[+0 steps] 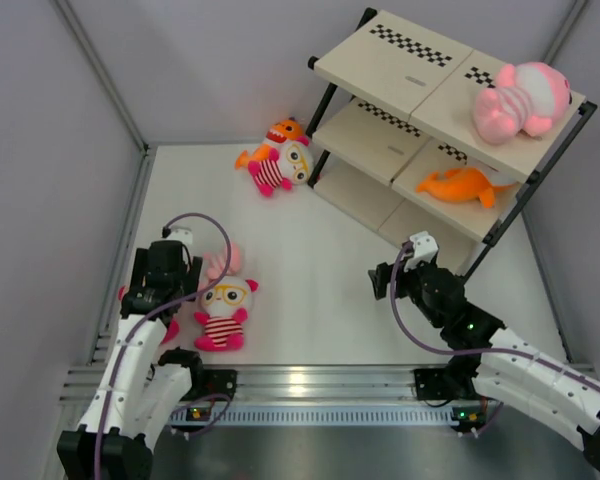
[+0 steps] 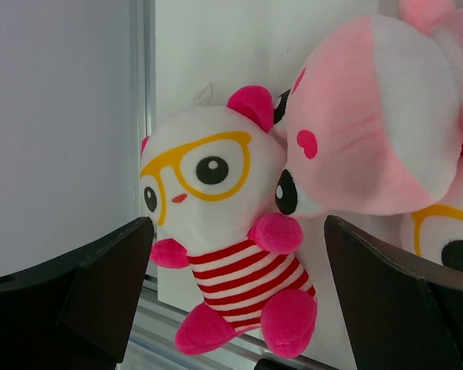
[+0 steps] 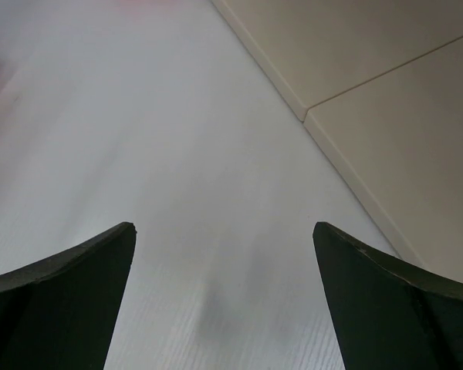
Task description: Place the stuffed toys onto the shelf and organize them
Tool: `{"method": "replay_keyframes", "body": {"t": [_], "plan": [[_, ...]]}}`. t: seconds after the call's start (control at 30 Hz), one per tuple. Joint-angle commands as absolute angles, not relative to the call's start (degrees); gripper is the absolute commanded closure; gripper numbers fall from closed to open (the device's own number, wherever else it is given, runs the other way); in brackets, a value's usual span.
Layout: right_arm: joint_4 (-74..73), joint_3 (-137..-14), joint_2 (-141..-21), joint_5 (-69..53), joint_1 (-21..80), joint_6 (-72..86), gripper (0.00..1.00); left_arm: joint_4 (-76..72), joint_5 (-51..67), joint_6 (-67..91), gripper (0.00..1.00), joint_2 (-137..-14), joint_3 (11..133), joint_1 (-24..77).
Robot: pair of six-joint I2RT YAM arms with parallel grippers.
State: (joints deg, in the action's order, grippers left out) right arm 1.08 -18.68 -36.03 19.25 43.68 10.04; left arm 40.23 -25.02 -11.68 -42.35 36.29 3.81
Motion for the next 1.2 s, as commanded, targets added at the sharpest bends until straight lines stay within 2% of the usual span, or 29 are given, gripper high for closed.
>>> {"method": "replay_keyframes", "body": {"t": [0.0, 0.27, 0.47, 0.67, 0.93, 1.17], "plan": [[4.31, -21.18, -36.74, 17.23, 42.98, 9.32, 0.00, 37.79, -26.45, -11.25, 0.01, -43.24, 36.65, 3.52], [3.25, -26.18, -39.81, 9.50, 43.07, 8.35, 0.00, 44.28, -23.83, -17.31, 0.02, -46.13, 41.12, 3.52], [3.69, -27.60, -41.22, 7.03, 43.07, 7.65, 0.00, 55.36, -9.78, -17.49, 0.01, -53.95, 51.50, 3.52], [3.78, -28.21, -42.36, 5.81, 43.07, 7.12, 0.01, 58.09, -5.46, -17.49, 0.02, -61.69, 55.10, 3.52], [3.86, -29.45, -43.68, 4.57, 43.07, 7.12, 0.01, 58.54, -4.04, -19.95, 0.01, -67.75, 56.95, 3.52], [4.39, -29.00, -44.21, 3.61, 43.07, 7.04, 0.01, 50.66, -11.86, -21.00, 0.01, -75.58, 57.22, 3.52]]}}
